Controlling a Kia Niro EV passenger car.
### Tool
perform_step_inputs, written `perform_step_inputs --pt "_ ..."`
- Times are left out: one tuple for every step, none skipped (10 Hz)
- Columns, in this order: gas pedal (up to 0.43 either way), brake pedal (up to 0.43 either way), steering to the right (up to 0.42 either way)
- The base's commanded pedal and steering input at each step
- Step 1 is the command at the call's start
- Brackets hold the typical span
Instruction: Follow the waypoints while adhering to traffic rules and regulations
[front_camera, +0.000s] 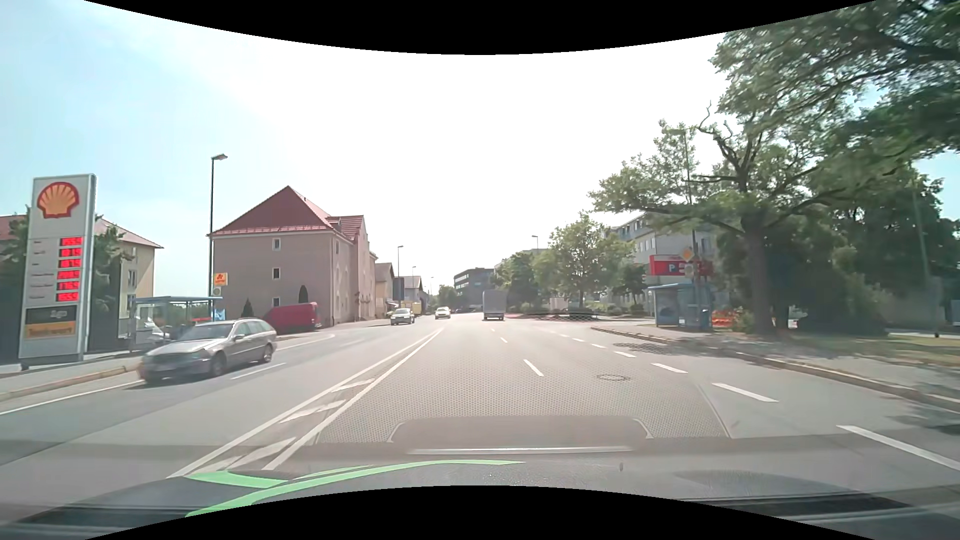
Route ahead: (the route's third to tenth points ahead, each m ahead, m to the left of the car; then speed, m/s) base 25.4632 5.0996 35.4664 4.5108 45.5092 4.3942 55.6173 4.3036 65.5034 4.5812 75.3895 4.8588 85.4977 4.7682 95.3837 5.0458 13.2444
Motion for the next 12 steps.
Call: perform_step_inputs --pt "0.110 0.000 -0.009" --pt "0.110 0.000 -0.008" --pt "0.110 0.000 -0.008" --pt "0.110 0.000 -0.008" --pt "0.110 0.000 -0.008" --pt "0.110 0.000 -0.007" --pt "0.110 0.000 -0.006" --pt "0.110 0.000 -0.006" --pt "0.110 0.000 -0.006" --pt "0.110 0.000 -0.006" --pt "0.110 0.000 -0.005" --pt "0.110 0.000 -0.004"
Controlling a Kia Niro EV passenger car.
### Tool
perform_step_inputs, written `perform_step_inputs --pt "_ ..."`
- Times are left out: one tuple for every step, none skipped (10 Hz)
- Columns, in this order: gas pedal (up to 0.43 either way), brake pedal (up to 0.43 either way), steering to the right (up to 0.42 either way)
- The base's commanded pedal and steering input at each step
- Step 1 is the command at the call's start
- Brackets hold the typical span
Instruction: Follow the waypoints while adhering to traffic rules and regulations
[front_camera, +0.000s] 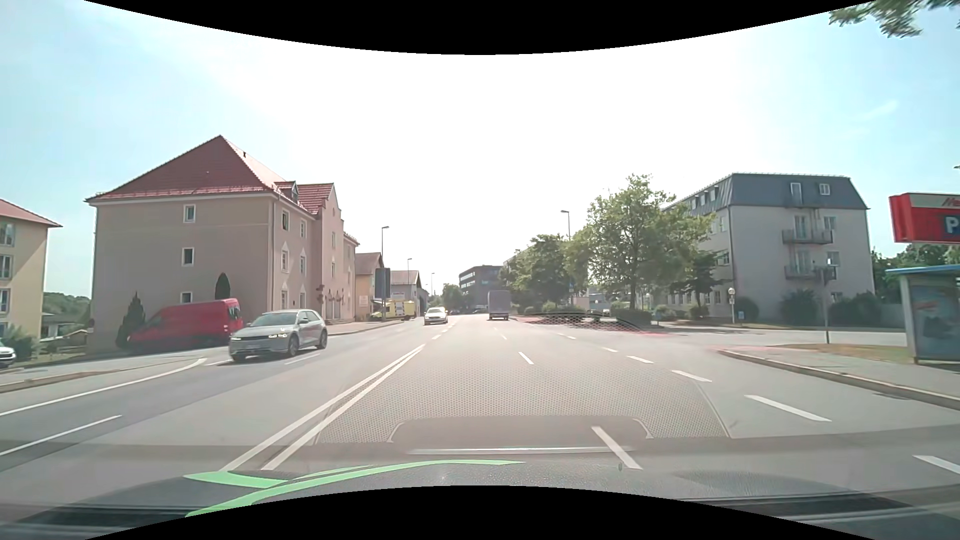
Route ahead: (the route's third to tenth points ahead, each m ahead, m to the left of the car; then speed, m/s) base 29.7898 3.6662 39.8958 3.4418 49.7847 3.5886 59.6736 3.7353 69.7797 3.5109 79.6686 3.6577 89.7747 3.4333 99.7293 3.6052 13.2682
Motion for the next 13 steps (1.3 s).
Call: perform_step_inputs --pt "0.110 0.000 -0.003" --pt "0.098 0.000 -0.002" --pt "0.098 0.000 -0.002" --pt "0.098 0.000 -0.002" --pt "0.098 0.000 -0.002" --pt "0.098 0.000 -0.002" --pt "0.098 0.000 -0.002" --pt "0.098 0.000 -0.002" --pt "0.098 0.000 -0.002" --pt "0.098 0.000 -0.002" --pt "0.110 0.000 -0.001" --pt "0.110 0.000 -0.001" --pt "0.110 0.000 -0.001"
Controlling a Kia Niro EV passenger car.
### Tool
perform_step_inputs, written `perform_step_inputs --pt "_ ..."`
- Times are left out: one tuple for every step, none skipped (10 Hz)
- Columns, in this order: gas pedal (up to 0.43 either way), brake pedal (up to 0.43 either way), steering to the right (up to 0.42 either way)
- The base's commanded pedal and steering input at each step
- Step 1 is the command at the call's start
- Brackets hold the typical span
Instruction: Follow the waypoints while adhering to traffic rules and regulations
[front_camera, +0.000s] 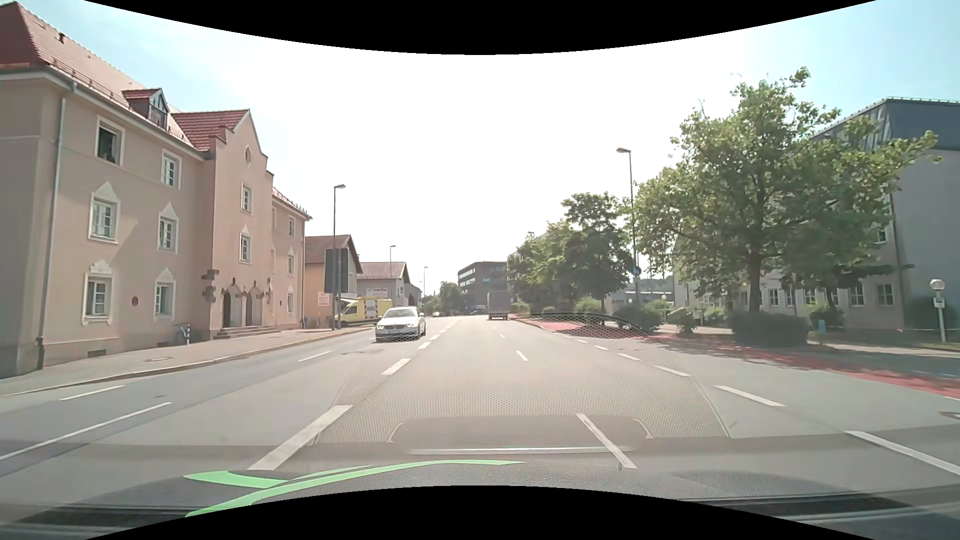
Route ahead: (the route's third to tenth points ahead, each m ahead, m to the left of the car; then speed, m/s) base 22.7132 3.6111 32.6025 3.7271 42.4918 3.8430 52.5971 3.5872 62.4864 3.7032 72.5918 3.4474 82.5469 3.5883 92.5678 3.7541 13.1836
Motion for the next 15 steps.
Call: perform_step_inputs --pt "0.110 0.000 0.000" --pt "0.110 0.000 0.000" --pt "0.110 0.000 0.000" --pt "0.110 0.000 -0.001" --pt "0.110 0.000 -0.001" --pt "0.110 0.000 -0.002" --pt "0.110 0.000 -0.002" --pt "0.110 0.000 -0.002" --pt "0.110 0.000 -0.002" --pt "0.110 0.000 -0.002" --pt "0.110 0.000 -0.003" --pt "0.110 0.000 -0.003" --pt "0.110 0.000 -0.003" --pt "0.110 0.000 -0.003" --pt "0.110 0.000 -0.003"
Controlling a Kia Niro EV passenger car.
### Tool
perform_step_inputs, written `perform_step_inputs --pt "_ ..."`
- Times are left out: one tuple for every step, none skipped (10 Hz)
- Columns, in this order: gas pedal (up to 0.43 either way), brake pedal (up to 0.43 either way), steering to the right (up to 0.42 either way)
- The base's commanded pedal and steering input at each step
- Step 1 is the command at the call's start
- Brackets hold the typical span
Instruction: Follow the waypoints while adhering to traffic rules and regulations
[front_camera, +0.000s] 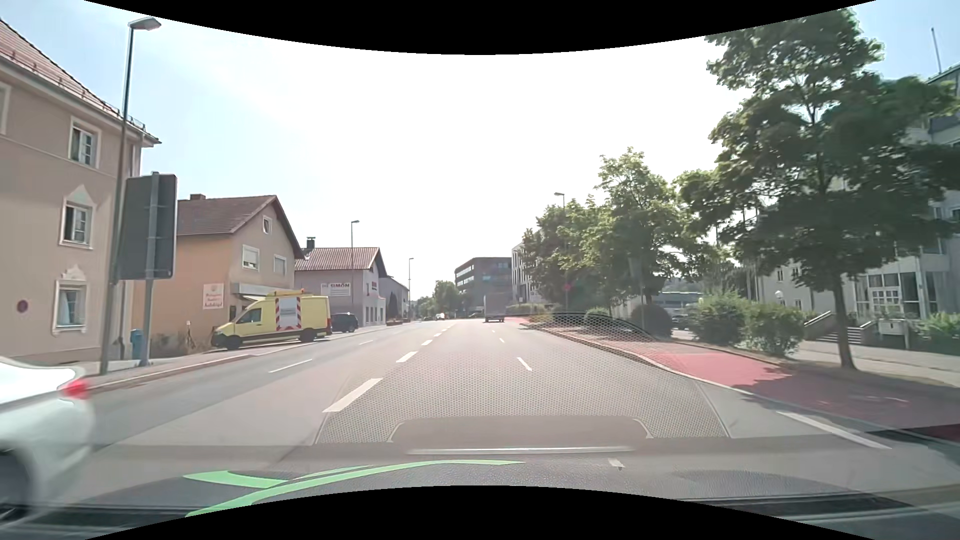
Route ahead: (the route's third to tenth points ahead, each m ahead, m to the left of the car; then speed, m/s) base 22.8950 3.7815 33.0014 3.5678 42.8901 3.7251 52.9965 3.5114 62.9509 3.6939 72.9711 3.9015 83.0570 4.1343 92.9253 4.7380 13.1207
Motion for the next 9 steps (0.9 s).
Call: perform_step_inputs --pt "0.110 0.000 -0.003" --pt "0.110 0.000 -0.003" --pt "0.110 0.000 -0.003" --pt "0.110 0.000 -0.003" --pt "0.110 0.000 -0.003" --pt "0.110 0.000 -0.003" --pt "0.110 0.000 -0.001" --pt "0.110 0.000 0.000" --pt "0.110 0.000 -0.001"
